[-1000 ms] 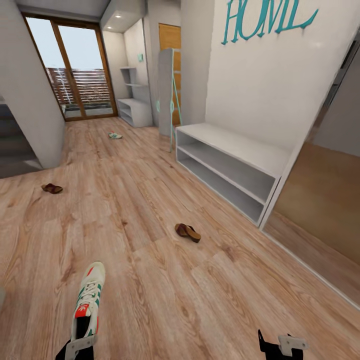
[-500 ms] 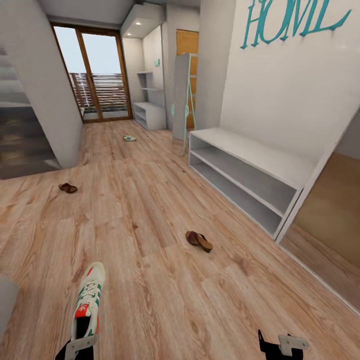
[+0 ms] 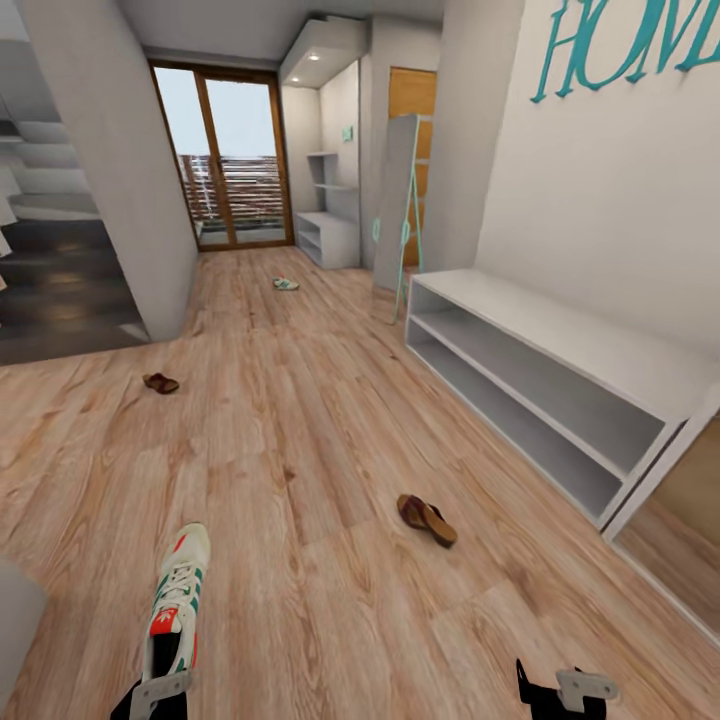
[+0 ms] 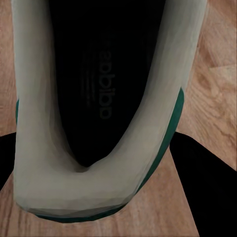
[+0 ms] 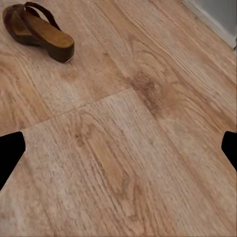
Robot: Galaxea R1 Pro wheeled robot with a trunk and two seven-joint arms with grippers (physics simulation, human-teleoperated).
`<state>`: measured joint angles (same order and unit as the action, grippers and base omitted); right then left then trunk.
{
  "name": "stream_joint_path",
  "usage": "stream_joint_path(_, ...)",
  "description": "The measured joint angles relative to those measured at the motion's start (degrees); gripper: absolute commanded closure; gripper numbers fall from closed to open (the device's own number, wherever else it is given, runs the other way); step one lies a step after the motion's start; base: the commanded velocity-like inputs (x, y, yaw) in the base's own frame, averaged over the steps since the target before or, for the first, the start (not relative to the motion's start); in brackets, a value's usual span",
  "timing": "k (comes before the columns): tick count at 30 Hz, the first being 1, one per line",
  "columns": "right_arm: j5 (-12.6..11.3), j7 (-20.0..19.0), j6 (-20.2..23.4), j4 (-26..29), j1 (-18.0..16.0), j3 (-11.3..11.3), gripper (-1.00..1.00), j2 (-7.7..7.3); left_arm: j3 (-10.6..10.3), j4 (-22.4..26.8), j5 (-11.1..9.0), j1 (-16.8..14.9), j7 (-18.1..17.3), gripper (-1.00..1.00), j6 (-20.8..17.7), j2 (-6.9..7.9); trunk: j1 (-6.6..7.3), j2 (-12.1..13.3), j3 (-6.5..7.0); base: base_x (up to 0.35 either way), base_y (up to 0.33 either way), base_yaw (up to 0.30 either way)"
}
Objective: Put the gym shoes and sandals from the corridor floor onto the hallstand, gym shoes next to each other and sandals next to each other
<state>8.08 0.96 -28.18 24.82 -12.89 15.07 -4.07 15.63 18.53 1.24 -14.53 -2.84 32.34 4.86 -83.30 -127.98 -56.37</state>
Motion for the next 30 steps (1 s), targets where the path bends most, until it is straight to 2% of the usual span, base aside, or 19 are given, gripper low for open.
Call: stream_joint_path(30, 0.0, 0.0, 0.0, 0.0, 0.0, 0.0, -1.00, 0.00, 0.0, 0.0, -0.1, 0.0, 0.0, 1.00, 0.0, 0.00, 0.00, 0.0, 2.19, 0.311, 0.156, 0.166)
